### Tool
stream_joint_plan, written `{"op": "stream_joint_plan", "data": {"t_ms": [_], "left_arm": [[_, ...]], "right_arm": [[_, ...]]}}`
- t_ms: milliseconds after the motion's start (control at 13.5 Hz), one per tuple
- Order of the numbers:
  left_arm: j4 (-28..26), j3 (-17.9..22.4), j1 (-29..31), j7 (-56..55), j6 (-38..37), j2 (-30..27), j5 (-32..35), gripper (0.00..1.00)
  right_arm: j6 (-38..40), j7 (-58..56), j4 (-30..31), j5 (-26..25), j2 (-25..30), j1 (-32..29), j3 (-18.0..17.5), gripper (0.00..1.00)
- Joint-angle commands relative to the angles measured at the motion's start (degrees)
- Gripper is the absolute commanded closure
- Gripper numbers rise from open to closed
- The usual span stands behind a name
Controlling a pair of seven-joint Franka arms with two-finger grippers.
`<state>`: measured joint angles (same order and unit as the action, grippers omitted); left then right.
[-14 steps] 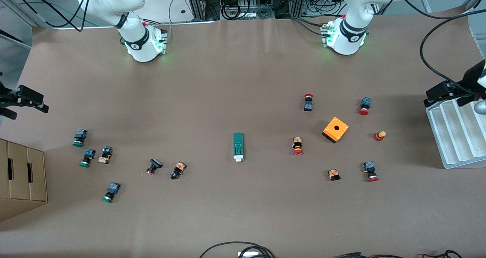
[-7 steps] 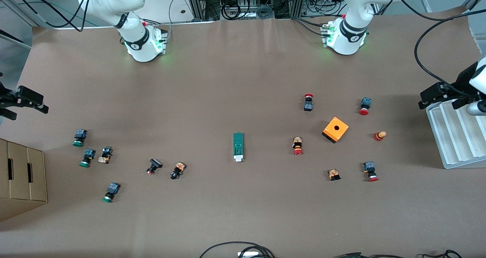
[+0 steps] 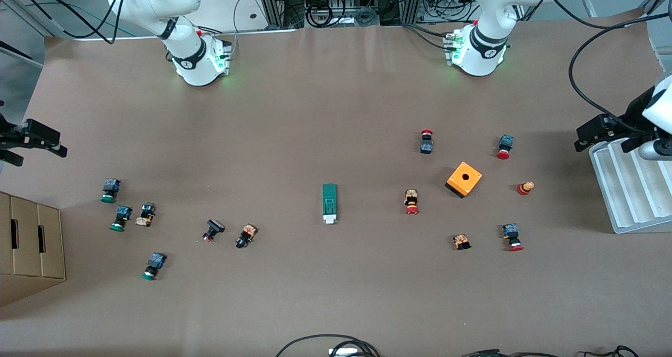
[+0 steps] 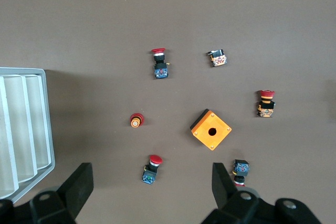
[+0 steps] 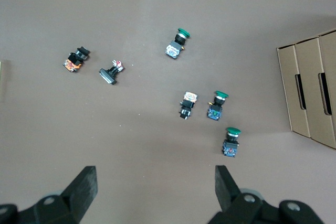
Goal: Close load switch with both arms
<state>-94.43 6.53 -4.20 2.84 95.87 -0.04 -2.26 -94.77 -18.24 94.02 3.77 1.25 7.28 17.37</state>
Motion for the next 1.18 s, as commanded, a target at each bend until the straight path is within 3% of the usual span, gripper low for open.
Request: {"op": "stream_joint_plan", "data": {"t_ms": [0, 1108], "left_arm": [[0.5, -5.4, 5.8, 0.3, 0.5, 0.4, 0.2, 0.0], [3.5, -5.0, 7.5, 0.5, -0.3, 1.8, 2.2, 0.0]], "right_arm": [[-0.3, 0.0, -0.9, -0.9, -0.6, 0.2, 0.1, 0.0], [-0.2, 0.0, -0.9, -0.9, -0.6, 0.2, 0.1, 0.0]]}}
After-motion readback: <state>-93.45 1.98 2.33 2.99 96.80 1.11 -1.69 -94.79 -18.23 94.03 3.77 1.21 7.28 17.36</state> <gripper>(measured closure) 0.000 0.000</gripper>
